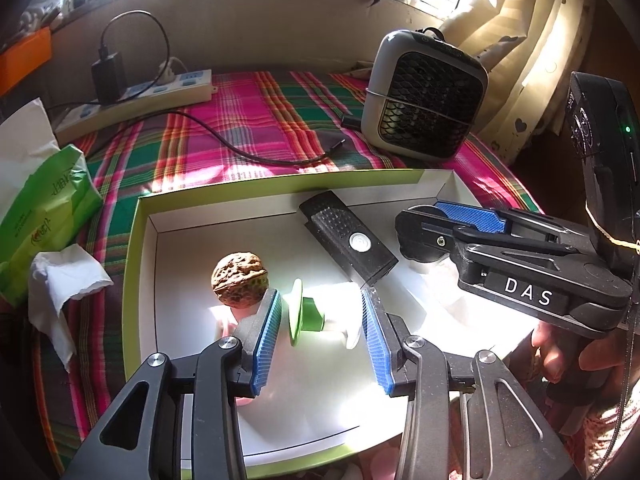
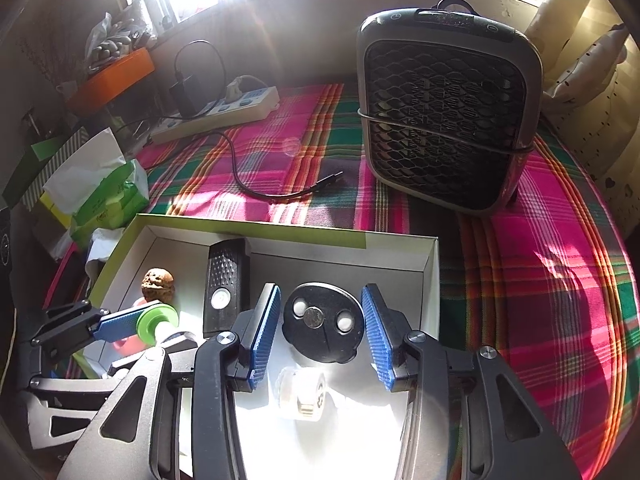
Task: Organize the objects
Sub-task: 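Lower the spool and disc onto the box floor and open both tools, then withdraw both tools from the box toward the walnut and white oval object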
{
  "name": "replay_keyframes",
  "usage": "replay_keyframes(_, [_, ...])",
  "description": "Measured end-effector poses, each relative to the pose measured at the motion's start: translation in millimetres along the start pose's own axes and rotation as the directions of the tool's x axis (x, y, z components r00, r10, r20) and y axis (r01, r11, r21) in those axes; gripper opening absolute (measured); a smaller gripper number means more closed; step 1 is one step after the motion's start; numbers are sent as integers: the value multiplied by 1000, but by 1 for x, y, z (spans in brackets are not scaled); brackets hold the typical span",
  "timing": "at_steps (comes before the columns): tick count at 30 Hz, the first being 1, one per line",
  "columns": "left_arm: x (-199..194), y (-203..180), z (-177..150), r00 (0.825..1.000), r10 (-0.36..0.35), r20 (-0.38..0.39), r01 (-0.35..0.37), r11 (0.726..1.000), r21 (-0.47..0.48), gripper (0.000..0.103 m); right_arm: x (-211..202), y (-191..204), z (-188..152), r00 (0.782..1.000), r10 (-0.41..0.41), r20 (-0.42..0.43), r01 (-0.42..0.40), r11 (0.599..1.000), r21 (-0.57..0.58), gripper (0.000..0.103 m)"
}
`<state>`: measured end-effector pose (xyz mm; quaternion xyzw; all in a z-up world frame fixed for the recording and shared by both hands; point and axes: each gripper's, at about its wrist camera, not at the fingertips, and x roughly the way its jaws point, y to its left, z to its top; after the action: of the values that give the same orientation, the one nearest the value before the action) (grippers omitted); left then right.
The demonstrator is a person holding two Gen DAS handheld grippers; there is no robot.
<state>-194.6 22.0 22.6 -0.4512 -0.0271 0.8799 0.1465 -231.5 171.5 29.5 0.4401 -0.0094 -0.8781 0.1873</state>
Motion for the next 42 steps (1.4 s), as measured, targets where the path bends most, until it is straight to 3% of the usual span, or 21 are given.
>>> replay_keyframes(21, [-40,1,-13,998,-5,64,6,1000,-16,42,-46,6,-11,996,-22,84,22,1000,2,47])
replay_keyframes(42, [-80,13,-58,994,12,106,-7,999,-54,42,-95,-1,-63,988,-77,131,74,997,30,47])
